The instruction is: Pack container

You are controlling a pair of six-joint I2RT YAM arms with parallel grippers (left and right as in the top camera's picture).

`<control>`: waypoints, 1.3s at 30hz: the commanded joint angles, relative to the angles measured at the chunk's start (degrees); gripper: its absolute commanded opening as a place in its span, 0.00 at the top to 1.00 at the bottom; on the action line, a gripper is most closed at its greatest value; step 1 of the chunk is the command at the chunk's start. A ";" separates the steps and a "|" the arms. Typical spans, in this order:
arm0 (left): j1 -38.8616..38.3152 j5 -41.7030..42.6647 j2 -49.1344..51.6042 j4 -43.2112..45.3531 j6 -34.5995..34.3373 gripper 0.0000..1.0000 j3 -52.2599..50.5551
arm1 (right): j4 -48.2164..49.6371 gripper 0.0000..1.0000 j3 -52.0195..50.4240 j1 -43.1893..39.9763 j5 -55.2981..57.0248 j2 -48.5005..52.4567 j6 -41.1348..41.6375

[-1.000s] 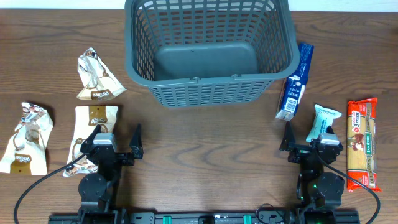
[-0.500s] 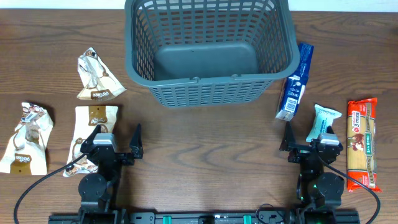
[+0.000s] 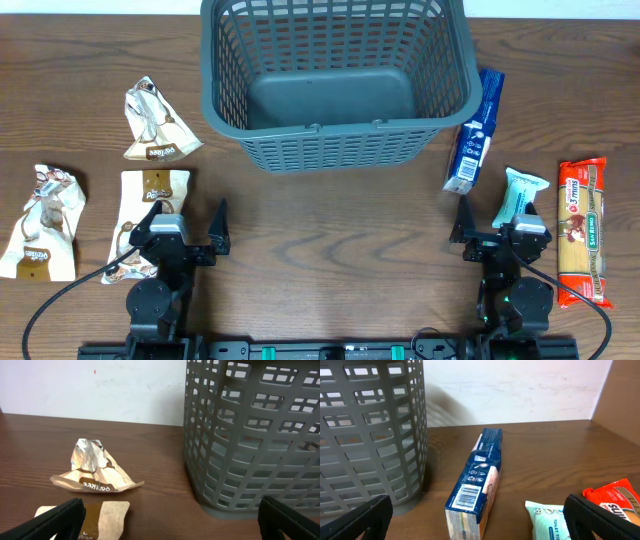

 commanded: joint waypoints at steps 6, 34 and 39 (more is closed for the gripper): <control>-0.28 -0.70 -0.48 -2.54 -0.31 0.01 -0.61 | 0.02 0.01 -0.46 0.17 -0.09 -0.39 0.33; -0.28 -2.32 2.93 -2.56 -9.60 0.01 0.76 | 0.81 0.01 1.73 -0.44 0.63 0.42 4.83; -0.26 -6.62 10.05 -2.56 -9.94 0.01 6.45 | 0.52 0.01 10.34 -3.93 0.50 8.24 2.34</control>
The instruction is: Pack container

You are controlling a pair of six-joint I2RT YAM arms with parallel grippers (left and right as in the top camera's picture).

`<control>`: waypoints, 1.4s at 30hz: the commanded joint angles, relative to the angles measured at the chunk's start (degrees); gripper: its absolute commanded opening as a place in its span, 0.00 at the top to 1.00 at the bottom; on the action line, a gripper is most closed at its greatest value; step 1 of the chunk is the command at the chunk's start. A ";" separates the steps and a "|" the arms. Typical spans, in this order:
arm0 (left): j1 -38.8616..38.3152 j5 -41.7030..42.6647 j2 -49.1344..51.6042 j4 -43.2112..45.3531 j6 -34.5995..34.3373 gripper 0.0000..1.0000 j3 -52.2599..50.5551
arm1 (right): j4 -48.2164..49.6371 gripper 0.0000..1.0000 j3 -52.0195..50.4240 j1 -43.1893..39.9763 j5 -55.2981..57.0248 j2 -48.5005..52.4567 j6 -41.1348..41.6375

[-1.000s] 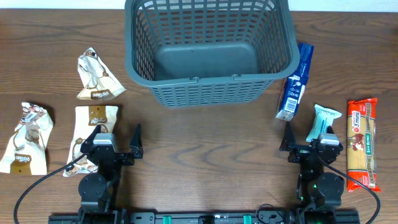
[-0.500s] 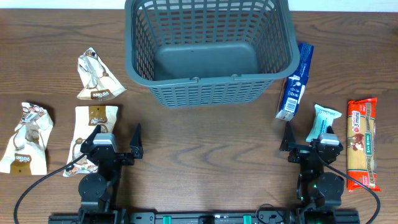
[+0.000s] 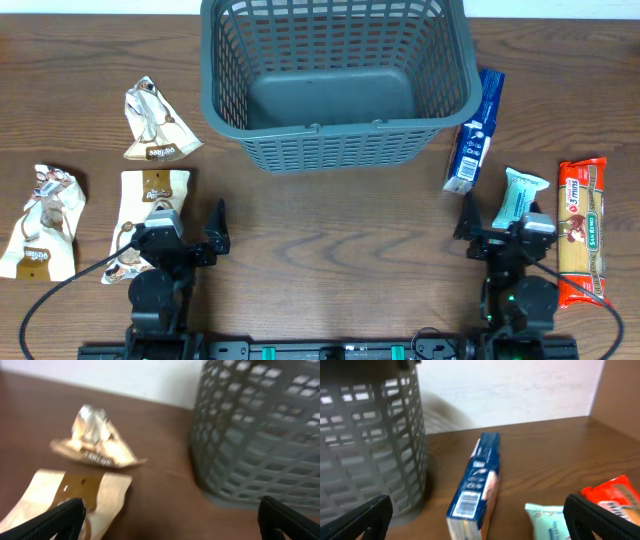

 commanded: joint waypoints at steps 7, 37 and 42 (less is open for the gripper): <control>-0.20 -8.96 18.73 0.07 -1.38 0.01 12.28 | -7.10 0.01 26.69 -9.46 -6.75 28.09 -5.66; 6.23 -7.37 29.20 -6.54 -0.96 0.01 24.37 | -55.93 0.34 95.47 -18.56 -18.95 85.81 -7.50; 6.23 -7.06 29.20 -6.56 -0.98 0.01 24.74 | -54.55 0.23 95.47 -18.49 -18.93 92.94 -4.61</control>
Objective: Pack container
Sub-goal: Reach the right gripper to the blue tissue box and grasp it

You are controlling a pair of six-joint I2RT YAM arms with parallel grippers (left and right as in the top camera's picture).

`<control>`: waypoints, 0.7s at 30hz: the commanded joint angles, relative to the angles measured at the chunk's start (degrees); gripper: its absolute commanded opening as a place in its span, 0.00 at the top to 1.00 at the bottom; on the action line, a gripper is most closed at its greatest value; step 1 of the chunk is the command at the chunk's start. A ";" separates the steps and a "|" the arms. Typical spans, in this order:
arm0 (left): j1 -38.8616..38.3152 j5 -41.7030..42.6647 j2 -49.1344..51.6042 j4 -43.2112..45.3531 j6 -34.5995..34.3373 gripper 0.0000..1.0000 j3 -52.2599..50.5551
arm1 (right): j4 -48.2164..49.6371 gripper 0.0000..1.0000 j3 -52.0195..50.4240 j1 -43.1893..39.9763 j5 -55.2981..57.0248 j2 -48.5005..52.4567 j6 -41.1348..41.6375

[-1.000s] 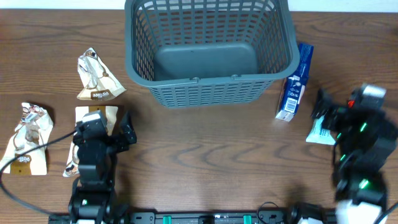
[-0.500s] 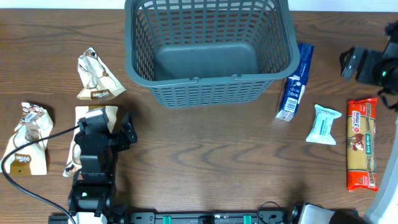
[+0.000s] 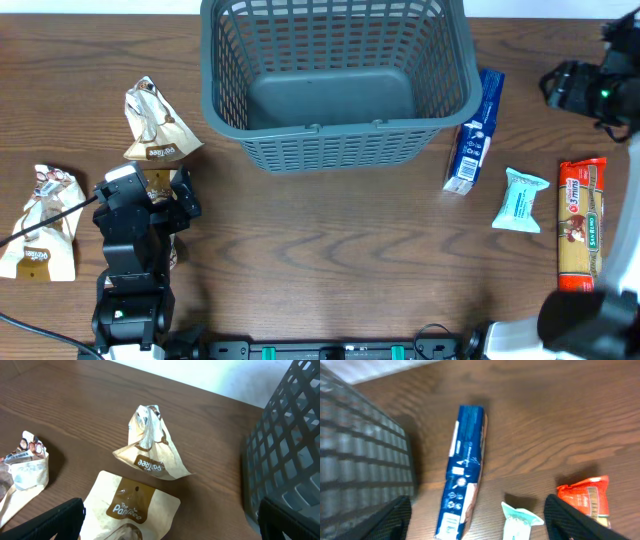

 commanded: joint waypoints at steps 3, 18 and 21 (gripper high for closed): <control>0.31 0.59 -0.04 -0.20 0.28 0.01 1.81 | 1.42 0.21 0.52 -0.04 -0.63 7.45 3.37; 0.31 1.88 -0.04 -0.22 0.31 0.01 1.81 | 1.86 0.03 0.52 8.22 7.58 19.30 7.89; 0.31 1.88 -0.04 -0.22 0.31 0.01 1.81 | 2.36 0.03 0.52 9.57 9.81 20.15 9.70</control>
